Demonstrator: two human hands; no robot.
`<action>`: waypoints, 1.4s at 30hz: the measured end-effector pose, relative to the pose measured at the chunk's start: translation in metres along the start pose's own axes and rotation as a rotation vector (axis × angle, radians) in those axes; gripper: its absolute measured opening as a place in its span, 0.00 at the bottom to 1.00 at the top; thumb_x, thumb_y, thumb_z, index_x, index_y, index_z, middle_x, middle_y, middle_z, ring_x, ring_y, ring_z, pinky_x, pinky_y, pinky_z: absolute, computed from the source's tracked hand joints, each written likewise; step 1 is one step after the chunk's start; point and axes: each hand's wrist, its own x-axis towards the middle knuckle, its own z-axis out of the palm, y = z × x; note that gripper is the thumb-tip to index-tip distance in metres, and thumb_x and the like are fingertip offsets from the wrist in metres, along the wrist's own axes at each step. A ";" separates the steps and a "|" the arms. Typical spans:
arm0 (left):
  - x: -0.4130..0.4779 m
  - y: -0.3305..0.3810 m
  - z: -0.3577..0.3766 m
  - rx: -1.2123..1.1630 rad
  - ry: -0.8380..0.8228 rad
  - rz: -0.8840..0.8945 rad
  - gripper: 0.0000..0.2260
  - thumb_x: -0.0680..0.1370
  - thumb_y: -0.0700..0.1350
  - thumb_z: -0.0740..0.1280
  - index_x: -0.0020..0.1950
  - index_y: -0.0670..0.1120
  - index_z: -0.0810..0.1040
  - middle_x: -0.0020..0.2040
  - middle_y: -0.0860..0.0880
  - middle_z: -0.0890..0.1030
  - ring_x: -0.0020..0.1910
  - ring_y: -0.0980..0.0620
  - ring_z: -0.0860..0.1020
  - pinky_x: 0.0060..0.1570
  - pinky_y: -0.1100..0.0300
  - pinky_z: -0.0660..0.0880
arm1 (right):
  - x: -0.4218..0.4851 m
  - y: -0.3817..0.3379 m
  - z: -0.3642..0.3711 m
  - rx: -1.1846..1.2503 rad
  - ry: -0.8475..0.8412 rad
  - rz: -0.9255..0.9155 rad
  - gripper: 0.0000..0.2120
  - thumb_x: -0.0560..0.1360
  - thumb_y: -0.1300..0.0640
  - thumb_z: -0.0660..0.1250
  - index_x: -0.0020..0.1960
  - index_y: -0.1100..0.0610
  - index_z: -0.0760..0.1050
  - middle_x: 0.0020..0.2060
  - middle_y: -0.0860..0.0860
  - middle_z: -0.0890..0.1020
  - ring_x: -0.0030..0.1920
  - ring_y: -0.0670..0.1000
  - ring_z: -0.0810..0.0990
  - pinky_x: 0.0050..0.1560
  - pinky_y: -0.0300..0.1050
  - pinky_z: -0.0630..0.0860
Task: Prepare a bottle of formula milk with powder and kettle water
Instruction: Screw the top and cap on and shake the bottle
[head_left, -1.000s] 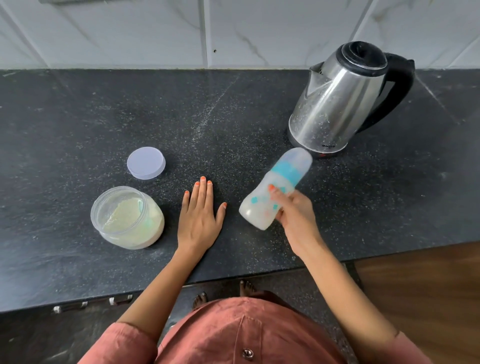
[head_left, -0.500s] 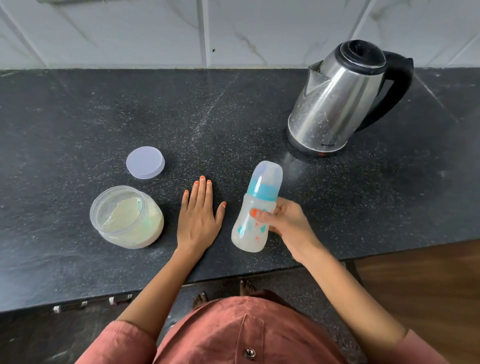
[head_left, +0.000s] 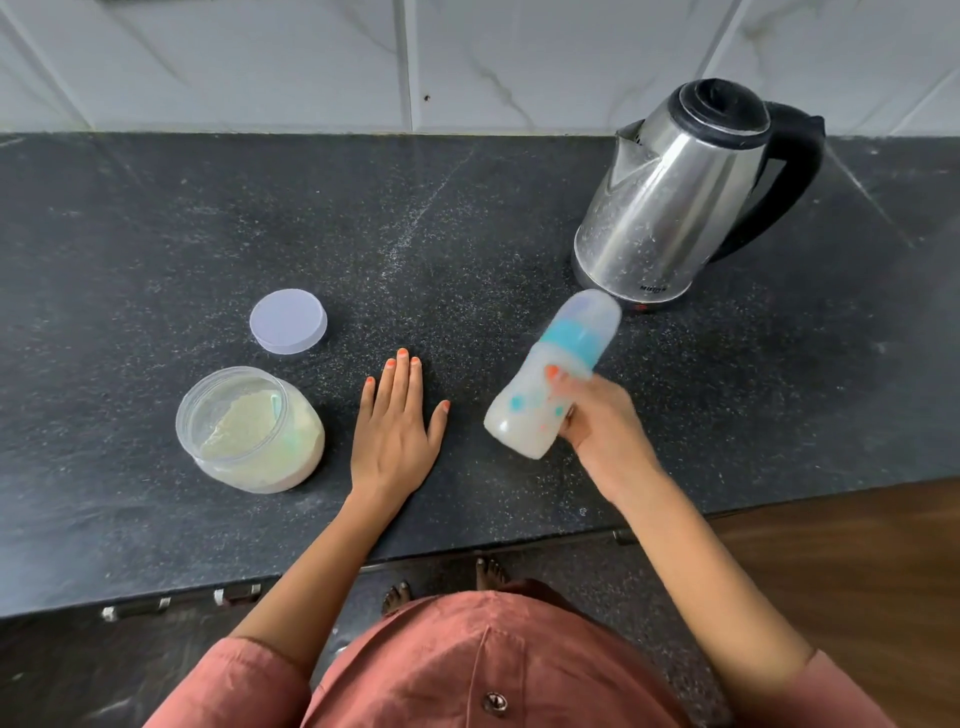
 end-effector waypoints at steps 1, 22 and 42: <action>0.000 0.000 0.000 -0.001 0.001 -0.001 0.32 0.76 0.58 0.43 0.73 0.38 0.59 0.74 0.41 0.59 0.73 0.44 0.59 0.71 0.49 0.52 | 0.005 -0.005 0.000 0.151 0.065 -0.024 0.06 0.73 0.63 0.64 0.48 0.57 0.76 0.44 0.51 0.82 0.46 0.48 0.80 0.50 0.44 0.78; -0.001 0.000 -0.001 0.011 -0.005 -0.005 0.34 0.75 0.60 0.39 0.74 0.40 0.54 0.75 0.43 0.54 0.75 0.47 0.54 0.72 0.52 0.47 | -0.010 0.009 0.001 -0.158 -0.078 0.017 0.08 0.68 0.67 0.68 0.45 0.57 0.78 0.38 0.48 0.84 0.43 0.48 0.81 0.46 0.41 0.80; 0.000 0.000 0.000 0.019 0.004 -0.004 0.34 0.75 0.60 0.39 0.74 0.40 0.55 0.75 0.43 0.55 0.74 0.46 0.55 0.71 0.52 0.47 | -0.013 0.011 -0.001 -0.282 -0.111 -0.021 0.10 0.66 0.64 0.70 0.45 0.55 0.78 0.39 0.48 0.84 0.44 0.48 0.82 0.50 0.46 0.78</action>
